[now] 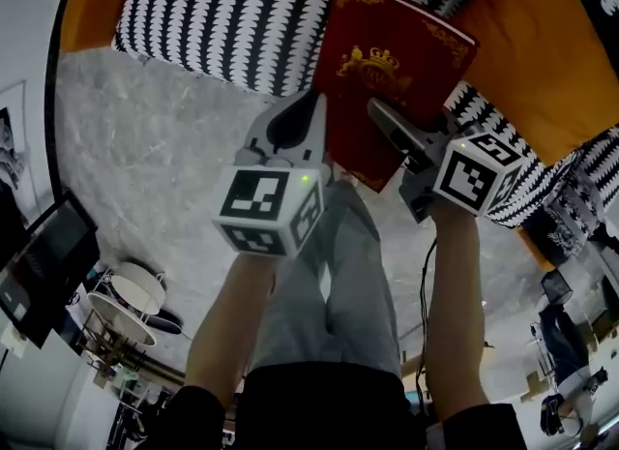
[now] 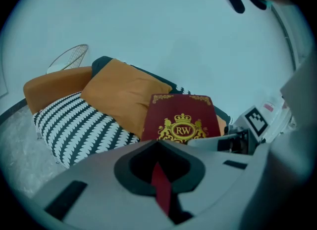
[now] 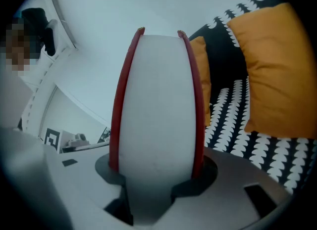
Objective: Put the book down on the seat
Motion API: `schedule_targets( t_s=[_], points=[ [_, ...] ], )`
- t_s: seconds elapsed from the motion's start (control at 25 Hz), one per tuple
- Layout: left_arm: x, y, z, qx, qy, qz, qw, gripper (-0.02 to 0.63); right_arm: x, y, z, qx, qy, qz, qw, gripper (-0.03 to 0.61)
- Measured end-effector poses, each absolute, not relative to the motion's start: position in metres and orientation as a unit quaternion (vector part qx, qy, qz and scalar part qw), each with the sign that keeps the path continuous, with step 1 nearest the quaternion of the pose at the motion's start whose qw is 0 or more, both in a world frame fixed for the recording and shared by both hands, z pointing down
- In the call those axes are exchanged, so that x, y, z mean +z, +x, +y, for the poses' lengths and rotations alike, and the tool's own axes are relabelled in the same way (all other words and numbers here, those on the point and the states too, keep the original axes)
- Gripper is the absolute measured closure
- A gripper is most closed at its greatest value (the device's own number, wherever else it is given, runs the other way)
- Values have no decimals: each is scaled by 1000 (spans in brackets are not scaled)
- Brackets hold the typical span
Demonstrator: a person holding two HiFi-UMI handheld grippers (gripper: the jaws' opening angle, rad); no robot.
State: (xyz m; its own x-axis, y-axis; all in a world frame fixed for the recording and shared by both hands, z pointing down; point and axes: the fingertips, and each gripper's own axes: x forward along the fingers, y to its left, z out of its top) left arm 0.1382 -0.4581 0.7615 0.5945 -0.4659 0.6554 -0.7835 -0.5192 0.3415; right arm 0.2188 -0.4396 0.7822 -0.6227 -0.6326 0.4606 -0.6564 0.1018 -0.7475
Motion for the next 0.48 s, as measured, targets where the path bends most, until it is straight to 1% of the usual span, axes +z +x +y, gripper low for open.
schedule_targets(
  t_s=[0.24, 0.4, 0.48],
  points=[
    [788, 150, -447, 259, 830, -365, 332, 600, 818, 232, -456, 524, 414, -744, 17, 351],
    [816, 164, -433, 270, 828, -355, 341, 600, 852, 243, -468, 535, 393, -748, -1, 351],
    [825, 158, -429, 279, 826, -349, 342, 600, 865, 237, -474, 545, 386, -744, -3, 351]
  ],
)
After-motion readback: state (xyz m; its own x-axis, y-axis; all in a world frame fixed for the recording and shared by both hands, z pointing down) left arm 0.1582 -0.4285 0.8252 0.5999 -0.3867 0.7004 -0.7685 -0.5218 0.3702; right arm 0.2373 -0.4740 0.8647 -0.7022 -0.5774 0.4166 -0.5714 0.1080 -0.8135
